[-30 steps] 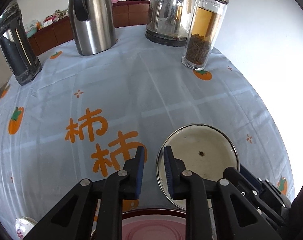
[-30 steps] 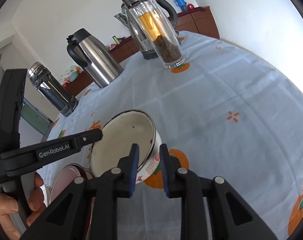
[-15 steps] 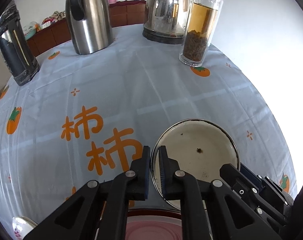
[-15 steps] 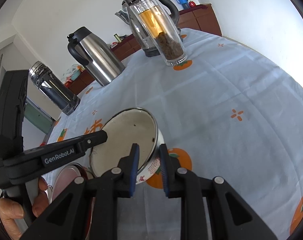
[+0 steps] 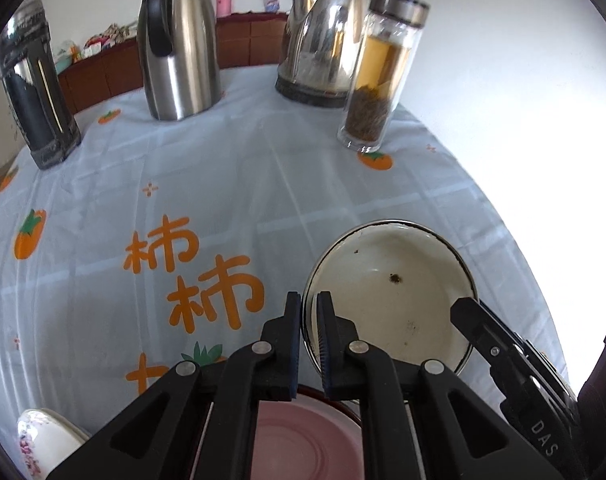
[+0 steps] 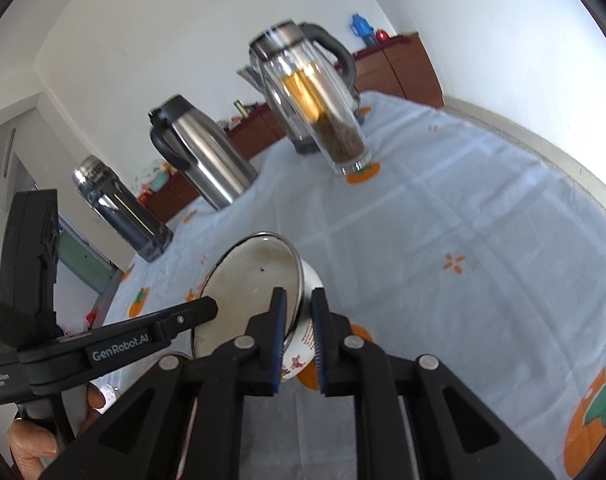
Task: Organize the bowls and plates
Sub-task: 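Close both tools on the rim of the white enamel bowl, then lift the white enamel bowl with both tools and lower it into the red bowl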
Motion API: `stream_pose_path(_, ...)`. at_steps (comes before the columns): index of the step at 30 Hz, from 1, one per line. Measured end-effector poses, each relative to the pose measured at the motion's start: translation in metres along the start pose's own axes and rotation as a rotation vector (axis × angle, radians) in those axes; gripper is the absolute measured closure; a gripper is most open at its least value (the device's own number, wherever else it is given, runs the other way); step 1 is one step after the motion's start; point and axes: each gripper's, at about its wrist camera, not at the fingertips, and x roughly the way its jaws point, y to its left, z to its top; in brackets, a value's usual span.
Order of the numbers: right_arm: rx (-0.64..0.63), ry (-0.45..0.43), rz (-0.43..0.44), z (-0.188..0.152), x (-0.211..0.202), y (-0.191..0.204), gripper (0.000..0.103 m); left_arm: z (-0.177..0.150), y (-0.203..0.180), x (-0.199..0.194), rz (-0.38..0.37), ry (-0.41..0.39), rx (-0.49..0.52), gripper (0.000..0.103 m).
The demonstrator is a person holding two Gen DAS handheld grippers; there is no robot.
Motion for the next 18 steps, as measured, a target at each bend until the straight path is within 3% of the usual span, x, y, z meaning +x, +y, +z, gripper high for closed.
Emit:
stream_pose_path(6, 0.017, -0.037, 0.031, -0.001, -0.015, 0.006, 0.091, -0.004, 0.004, -0.024, -0.019, -0.049, 0.004, 0.094)
stream_pose_path(18, -0.054, -0.070, 0.061, -0.006, -0.046, 0.063, 0.091, -0.012, 0.030, -0.081, -0.004, -0.131, -0.016, 0.094)
